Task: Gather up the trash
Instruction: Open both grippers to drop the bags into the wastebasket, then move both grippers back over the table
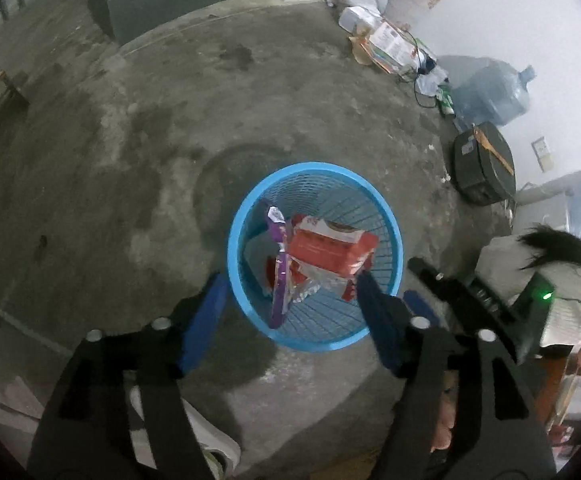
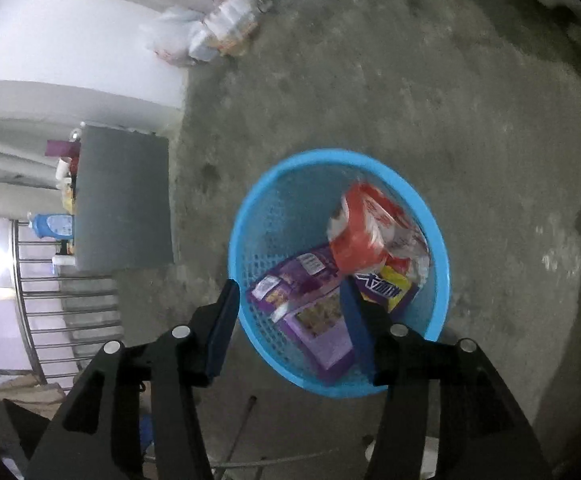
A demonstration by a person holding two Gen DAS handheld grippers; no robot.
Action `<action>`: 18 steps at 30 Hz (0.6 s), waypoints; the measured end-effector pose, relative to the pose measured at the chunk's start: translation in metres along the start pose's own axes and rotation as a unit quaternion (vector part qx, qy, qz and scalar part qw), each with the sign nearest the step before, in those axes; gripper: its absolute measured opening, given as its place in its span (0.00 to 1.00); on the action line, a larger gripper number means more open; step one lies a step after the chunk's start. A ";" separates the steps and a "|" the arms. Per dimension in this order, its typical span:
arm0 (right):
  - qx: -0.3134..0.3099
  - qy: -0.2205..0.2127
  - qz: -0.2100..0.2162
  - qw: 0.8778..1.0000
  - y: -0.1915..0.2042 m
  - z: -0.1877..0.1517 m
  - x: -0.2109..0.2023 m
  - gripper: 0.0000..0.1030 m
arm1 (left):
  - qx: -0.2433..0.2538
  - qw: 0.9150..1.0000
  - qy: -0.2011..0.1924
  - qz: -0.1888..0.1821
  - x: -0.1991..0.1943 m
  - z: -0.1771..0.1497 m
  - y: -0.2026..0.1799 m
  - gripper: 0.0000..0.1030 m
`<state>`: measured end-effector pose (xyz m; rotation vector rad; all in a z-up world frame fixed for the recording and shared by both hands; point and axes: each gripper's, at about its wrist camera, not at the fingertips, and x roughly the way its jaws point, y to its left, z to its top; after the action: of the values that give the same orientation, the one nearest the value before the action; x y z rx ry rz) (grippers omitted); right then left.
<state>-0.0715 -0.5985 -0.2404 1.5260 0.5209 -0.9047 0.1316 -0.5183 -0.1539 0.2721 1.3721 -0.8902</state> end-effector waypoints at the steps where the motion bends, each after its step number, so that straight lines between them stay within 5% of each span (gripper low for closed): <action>1: -0.001 0.002 0.000 1.000 -0.003 -0.002 0.001 0.51 | 0.000 1.000 -0.004 0.001 -0.002 0.002 0.003 0.65; 11: -0.046 0.011 0.014 0.999 -0.007 -0.012 -0.032 0.51 | -0.009 0.998 -0.068 -0.005 -0.069 -0.003 0.026 0.68; 18: -0.154 0.004 0.062 0.986 0.039 -0.042 -0.099 0.51 | 0.048 0.988 -0.148 0.024 -0.155 -0.057 0.038 0.68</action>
<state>-0.0899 -0.5475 -0.1402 1.2666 0.5398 -0.6871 0.1253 -0.3968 -0.0367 0.2356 1.0466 -0.9192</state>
